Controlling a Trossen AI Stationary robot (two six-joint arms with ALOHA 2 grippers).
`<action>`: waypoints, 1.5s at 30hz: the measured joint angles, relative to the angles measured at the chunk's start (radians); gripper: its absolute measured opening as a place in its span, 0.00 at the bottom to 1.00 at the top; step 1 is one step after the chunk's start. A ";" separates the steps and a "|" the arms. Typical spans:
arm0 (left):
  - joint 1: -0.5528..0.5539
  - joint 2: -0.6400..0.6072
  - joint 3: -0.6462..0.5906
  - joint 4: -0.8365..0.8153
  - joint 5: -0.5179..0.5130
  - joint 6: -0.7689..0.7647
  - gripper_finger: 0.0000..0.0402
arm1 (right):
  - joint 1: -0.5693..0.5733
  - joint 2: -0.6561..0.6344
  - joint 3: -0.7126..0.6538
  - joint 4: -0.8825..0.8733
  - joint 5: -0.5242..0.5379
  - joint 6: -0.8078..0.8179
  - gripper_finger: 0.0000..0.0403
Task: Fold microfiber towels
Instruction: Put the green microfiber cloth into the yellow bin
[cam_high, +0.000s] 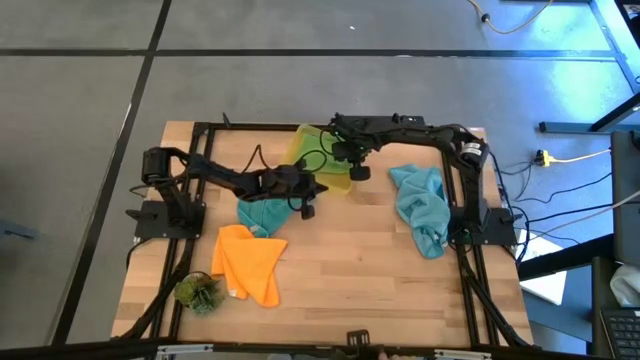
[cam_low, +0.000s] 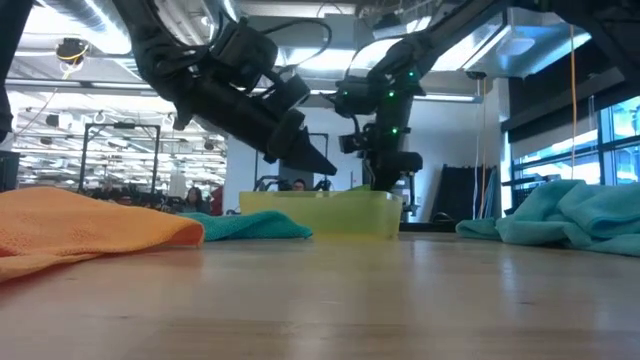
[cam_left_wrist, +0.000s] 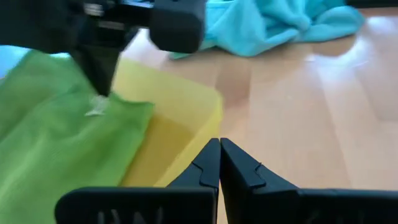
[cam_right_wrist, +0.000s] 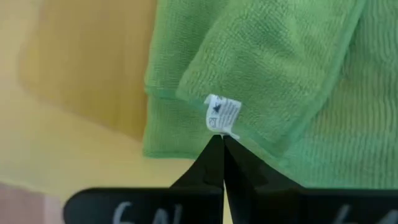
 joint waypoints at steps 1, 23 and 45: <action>0.003 0.000 -0.002 -0.002 -0.009 0.000 0.00 | -0.003 0.005 0.002 0.000 0.005 -0.010 0.01; 0.012 0.078 -0.003 -0.020 0.067 -0.018 0.00 | -0.015 0.220 0.221 -0.173 -0.072 -0.035 0.01; 0.064 0.186 0.092 -0.027 -0.112 -0.142 0.00 | 0.043 0.267 0.255 -0.299 -0.153 -0.010 0.01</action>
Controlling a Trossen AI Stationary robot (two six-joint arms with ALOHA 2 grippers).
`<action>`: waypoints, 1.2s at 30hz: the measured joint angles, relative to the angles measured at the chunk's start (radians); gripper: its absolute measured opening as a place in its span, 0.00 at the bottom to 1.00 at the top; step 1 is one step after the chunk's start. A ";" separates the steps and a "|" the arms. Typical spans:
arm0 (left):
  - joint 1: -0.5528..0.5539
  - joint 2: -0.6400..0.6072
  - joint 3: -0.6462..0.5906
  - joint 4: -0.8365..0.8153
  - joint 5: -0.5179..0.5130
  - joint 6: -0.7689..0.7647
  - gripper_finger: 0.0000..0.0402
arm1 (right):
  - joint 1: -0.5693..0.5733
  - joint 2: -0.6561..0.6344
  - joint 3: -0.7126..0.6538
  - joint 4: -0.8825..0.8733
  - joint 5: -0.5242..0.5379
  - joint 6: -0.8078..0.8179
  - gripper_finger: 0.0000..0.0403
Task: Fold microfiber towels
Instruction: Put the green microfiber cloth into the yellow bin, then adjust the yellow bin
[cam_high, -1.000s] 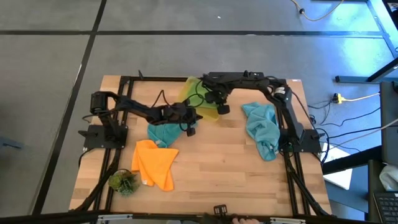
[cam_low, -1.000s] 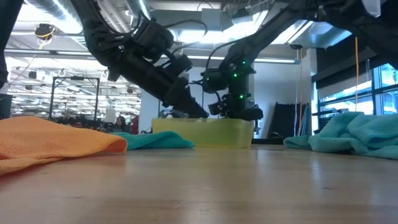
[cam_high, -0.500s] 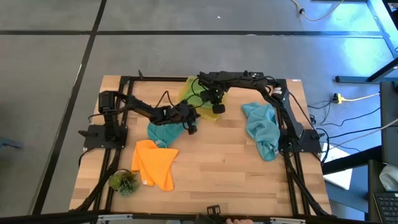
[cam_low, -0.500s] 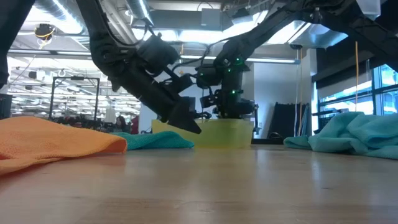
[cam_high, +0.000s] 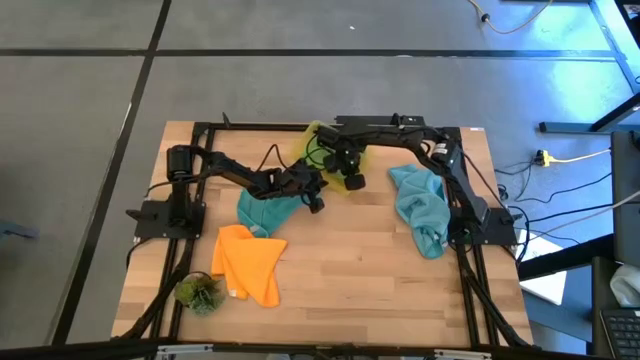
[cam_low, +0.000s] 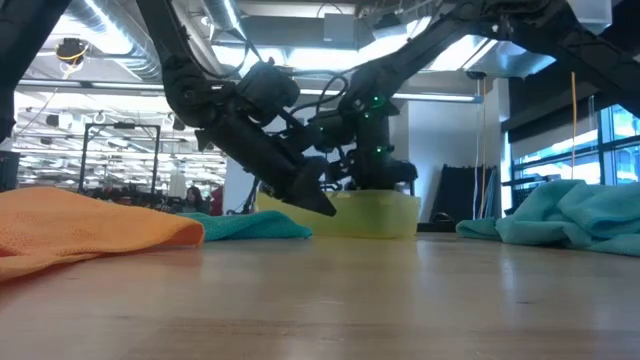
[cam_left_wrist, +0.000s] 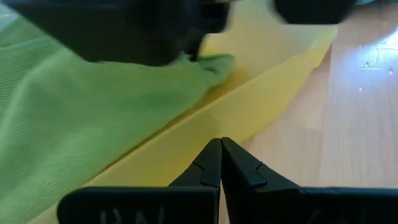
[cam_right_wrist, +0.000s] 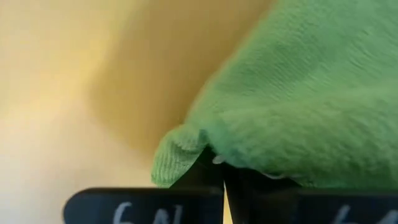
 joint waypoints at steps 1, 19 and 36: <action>0.000 0.000 0.000 0.001 -0.002 -0.003 0.00 | 0.002 0.002 0.008 -0.021 -0.023 0.000 0.01; 0.005 -0.001 0.004 0.001 -0.033 0.001 0.01 | 0.001 0.007 0.043 -0.113 0.004 0.095 0.10; -0.035 -0.249 0.002 -0.304 0.034 0.038 0.00 | -0.005 -0.021 0.261 -0.307 0.061 0.186 0.36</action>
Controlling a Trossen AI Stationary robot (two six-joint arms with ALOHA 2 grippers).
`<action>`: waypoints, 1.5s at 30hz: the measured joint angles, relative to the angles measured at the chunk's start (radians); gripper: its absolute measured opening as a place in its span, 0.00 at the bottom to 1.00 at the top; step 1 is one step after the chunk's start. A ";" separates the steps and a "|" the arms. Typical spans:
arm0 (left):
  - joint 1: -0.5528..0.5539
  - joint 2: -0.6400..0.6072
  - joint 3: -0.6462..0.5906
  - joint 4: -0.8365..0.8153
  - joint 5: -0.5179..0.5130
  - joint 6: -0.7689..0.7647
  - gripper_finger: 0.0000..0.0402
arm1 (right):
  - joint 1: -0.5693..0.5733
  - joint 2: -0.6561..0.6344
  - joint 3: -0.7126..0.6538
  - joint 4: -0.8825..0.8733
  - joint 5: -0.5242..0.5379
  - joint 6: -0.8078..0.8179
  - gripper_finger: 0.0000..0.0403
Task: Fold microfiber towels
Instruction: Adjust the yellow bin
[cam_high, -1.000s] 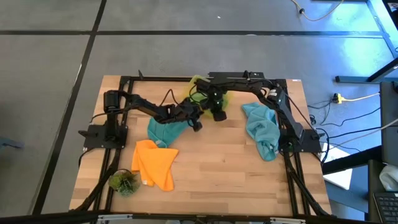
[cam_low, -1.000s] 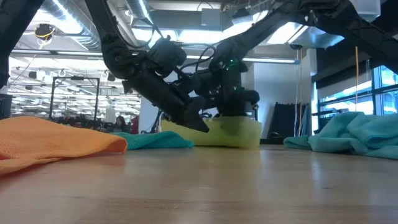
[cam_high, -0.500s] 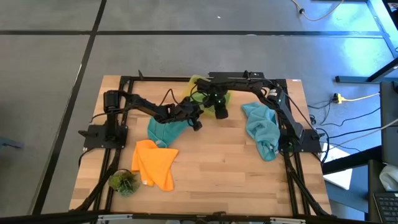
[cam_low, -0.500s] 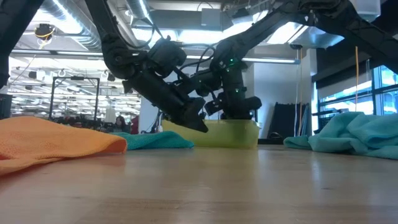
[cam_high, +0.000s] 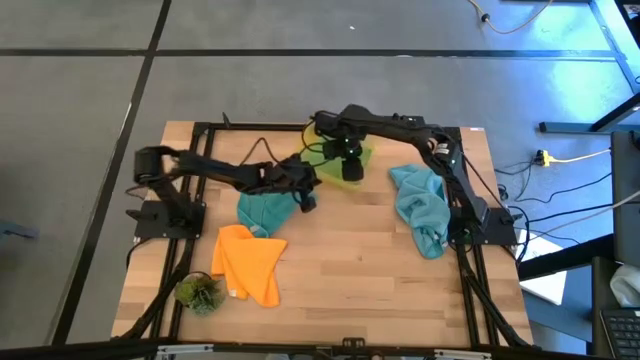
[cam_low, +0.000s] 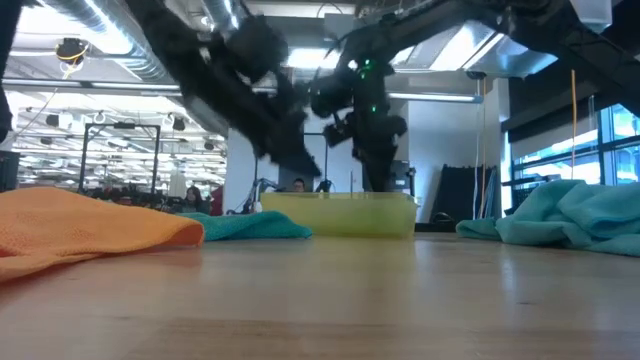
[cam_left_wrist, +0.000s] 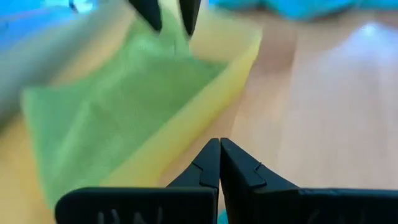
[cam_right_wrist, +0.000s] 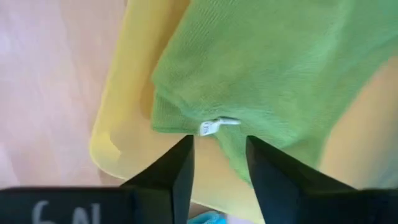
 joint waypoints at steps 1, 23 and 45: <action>-0.004 -0.035 0.000 -0.017 0.000 0.011 0.00 | 0.000 -0.017 -0.002 0.010 0.000 0.006 0.36; 0.288 -0.294 -0.154 -0.016 0.035 0.083 0.00 | 0.100 -0.875 -1.287 1.438 -0.230 0.287 0.28; 0.355 0.006 -0.174 0.008 0.022 -0.153 0.02 | 0.212 -0.826 -1.474 1.581 -0.055 0.444 0.28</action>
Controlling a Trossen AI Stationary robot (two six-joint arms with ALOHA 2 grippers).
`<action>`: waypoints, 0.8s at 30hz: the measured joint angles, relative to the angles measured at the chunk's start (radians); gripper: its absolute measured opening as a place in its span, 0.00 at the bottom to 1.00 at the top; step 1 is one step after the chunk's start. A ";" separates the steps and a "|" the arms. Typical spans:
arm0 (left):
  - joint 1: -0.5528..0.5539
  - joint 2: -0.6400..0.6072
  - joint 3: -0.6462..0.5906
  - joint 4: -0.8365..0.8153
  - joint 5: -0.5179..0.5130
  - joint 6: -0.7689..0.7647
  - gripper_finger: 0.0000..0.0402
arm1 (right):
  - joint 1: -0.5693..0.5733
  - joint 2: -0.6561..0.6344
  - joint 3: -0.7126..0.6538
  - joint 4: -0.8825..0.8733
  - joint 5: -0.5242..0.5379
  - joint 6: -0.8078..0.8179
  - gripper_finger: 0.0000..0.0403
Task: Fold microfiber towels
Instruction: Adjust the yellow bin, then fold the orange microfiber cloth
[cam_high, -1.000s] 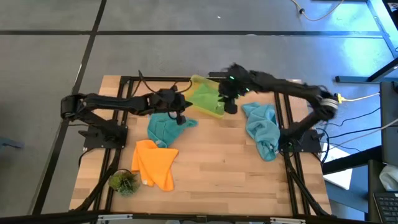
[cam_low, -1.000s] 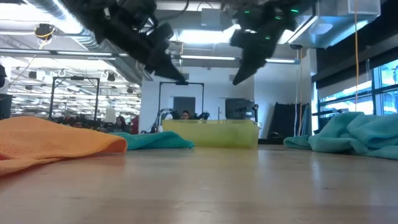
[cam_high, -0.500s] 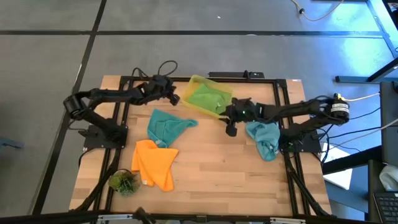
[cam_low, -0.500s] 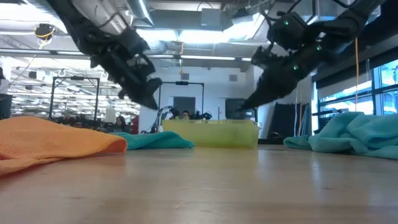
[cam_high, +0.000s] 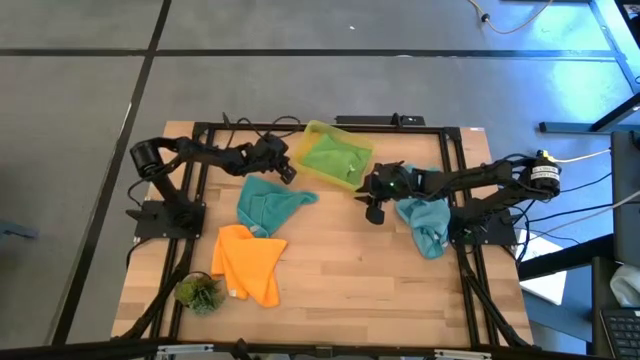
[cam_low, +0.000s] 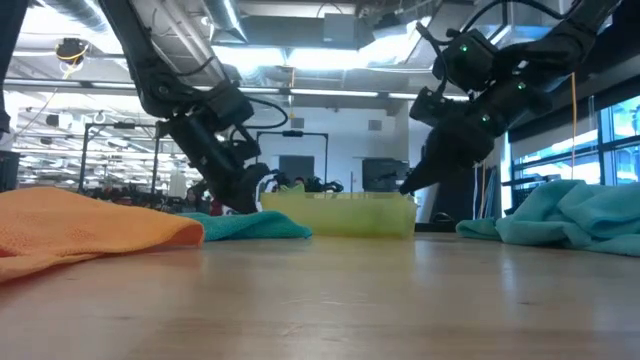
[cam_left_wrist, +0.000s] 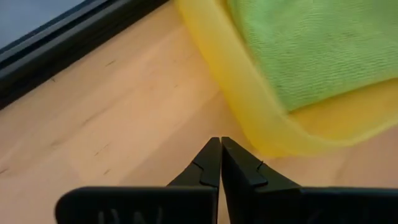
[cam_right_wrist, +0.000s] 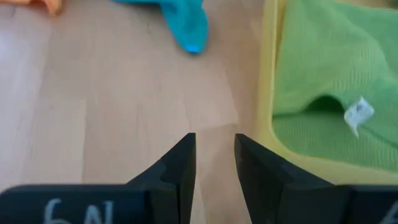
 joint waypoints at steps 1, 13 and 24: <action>-0.006 0.000 0.000 0.000 0.000 -0.003 0.02 | 0.000 0.000 0.000 -0.015 0.003 0.000 0.28; -0.122 0.002 0.000 0.054 -0.060 0.031 0.01 | -0.103 0.070 0.000 -0.020 0.234 0.000 0.28; -0.186 -0.036 0.000 -0.057 -0.054 -0.020 0.01 | -0.109 0.022 0.000 -0.115 -0.052 0.050 0.28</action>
